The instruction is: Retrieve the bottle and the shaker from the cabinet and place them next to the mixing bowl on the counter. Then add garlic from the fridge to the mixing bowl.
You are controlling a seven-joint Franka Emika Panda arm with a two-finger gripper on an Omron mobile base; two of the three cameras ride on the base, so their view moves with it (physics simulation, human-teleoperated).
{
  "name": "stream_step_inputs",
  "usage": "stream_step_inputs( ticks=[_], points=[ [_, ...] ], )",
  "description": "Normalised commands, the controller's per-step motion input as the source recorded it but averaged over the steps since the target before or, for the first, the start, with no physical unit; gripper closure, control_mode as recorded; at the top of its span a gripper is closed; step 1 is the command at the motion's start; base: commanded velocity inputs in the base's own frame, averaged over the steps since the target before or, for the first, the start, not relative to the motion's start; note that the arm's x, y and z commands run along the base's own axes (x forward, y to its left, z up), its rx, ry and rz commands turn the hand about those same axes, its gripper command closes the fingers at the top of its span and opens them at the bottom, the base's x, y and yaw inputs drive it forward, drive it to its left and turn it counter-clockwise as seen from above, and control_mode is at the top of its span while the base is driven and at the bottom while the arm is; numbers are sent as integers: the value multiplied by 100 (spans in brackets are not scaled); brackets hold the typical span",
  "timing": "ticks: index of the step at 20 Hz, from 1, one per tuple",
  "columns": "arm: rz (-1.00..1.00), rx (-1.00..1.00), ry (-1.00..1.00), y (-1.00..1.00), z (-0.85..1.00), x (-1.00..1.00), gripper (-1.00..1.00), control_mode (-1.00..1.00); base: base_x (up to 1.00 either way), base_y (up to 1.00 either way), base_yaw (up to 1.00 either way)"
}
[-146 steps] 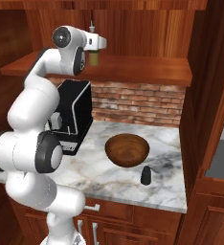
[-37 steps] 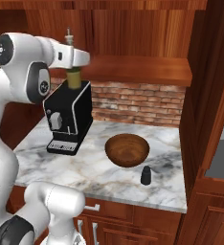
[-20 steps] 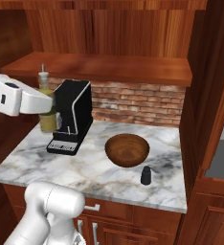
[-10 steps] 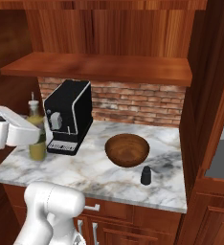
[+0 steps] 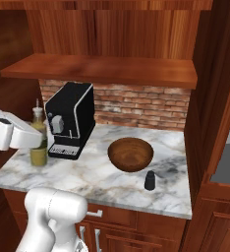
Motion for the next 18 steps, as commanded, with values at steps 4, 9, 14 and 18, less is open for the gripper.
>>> stream_step_inputs(
  ticks=[4, 9, 14, 18],
  points=[
    [0, 0, -2, -6, -42, 32, 100, -100, 0, 0, 0],
    [0, 0, -2, -7, -47, 26, 100, -100, 0, 0, 0],
    [0, -1, -6, -1, -50, 7, 100, -100, 0, 0, 0],
    [0, -3, -14, -6, -35, 6, 100, -100, 0, 0, 0]
  ],
)
